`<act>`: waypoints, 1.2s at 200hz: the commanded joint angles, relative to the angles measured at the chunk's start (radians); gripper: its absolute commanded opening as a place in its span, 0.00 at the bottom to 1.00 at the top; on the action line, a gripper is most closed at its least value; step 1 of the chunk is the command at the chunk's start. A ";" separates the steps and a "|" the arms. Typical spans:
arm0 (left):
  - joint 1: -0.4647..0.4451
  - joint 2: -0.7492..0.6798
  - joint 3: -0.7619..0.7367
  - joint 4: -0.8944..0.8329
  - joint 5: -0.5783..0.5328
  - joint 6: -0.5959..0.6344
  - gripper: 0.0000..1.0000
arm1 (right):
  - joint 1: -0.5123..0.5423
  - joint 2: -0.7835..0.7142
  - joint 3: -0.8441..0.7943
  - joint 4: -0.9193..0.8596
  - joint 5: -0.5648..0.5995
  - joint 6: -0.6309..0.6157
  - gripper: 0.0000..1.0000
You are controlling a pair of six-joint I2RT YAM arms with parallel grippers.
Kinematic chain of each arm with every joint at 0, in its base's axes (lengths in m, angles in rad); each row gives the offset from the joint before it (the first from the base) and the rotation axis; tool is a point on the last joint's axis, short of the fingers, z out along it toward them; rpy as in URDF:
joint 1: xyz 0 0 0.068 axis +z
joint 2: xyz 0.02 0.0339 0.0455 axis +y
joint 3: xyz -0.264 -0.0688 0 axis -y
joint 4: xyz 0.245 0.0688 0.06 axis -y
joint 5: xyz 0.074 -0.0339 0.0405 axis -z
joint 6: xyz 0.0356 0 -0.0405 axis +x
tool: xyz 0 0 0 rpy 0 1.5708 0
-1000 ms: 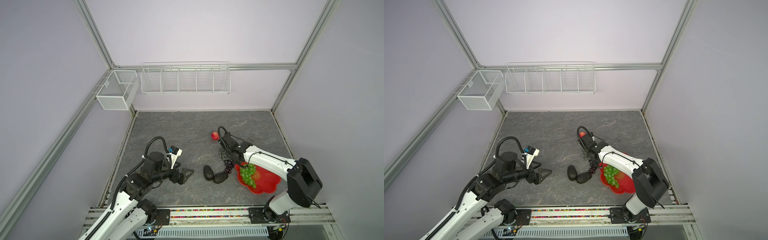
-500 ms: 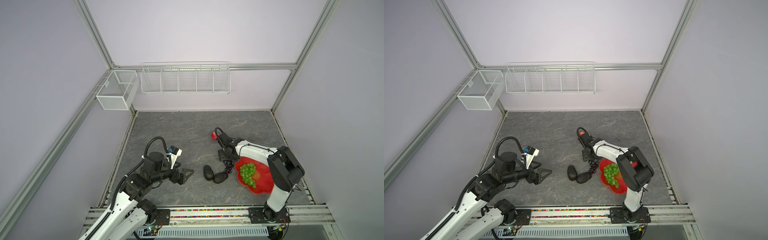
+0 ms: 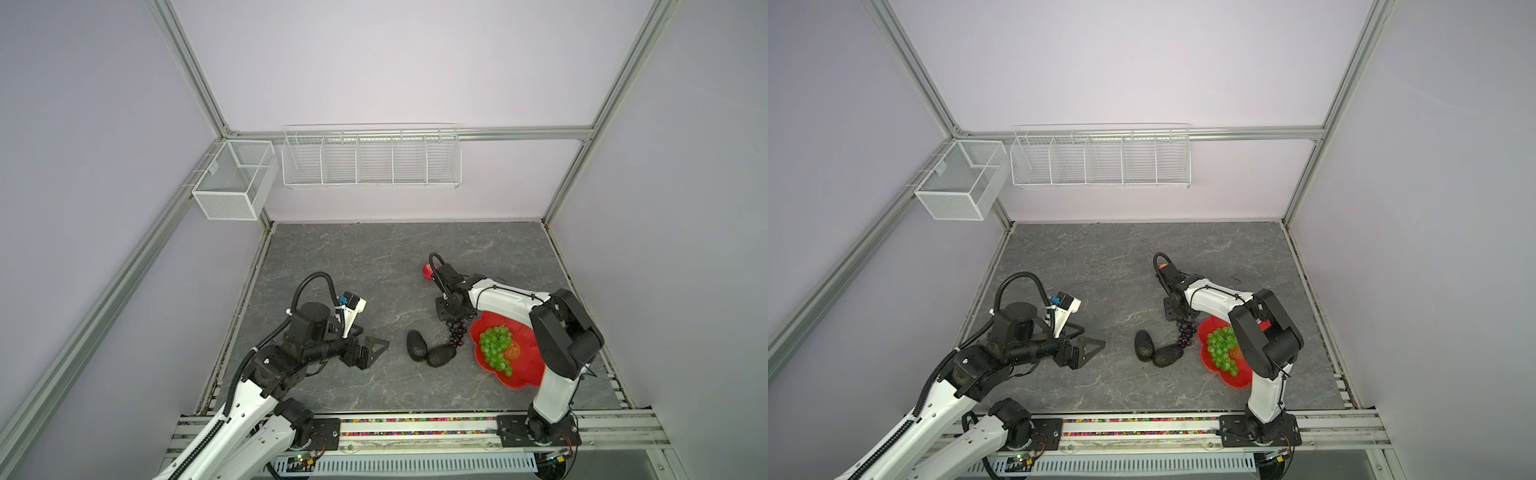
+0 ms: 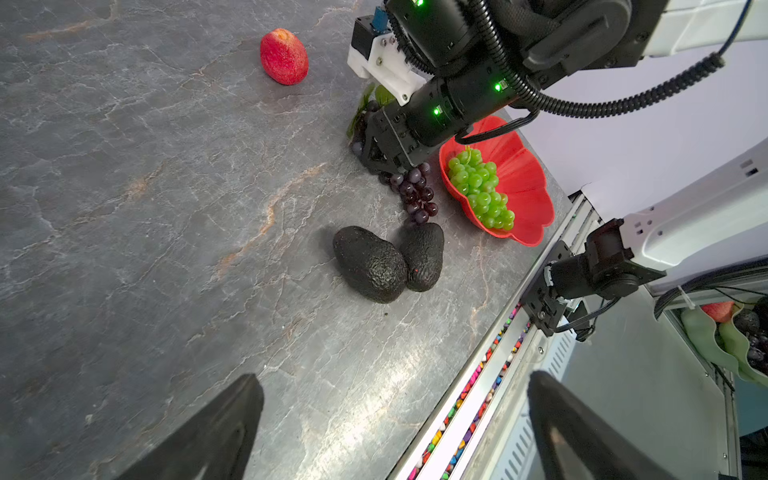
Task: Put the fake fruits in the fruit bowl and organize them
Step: 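Open the right gripper, move to the purple grapes and grasp them, then carry the purple grapes with the right gripper into the red bowl and release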
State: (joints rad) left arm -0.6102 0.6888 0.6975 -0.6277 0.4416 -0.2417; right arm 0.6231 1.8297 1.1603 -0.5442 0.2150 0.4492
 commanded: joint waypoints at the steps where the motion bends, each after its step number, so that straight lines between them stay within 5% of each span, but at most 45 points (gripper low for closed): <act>1: -0.005 -0.008 0.007 -0.010 -0.015 0.009 0.99 | -0.002 -0.047 -0.026 0.039 -0.013 -0.026 0.42; 115: -0.006 -0.005 0.007 -0.014 -0.021 0.009 0.99 | -0.003 -0.359 -0.044 -0.004 0.055 -0.064 0.35; 203: -0.106 -0.054 0.004 -0.012 -0.014 0.006 0.99 | -0.100 -0.804 -0.119 -0.542 0.304 0.155 0.34; 240: -0.148 -0.046 0.004 -0.012 -0.020 0.008 0.99 | -0.119 -0.845 -0.143 -0.670 0.340 0.247 0.34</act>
State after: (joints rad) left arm -0.7479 0.6441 0.6975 -0.6277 0.4339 -0.2417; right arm 0.5159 0.9859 1.0500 -1.0809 0.4946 0.5926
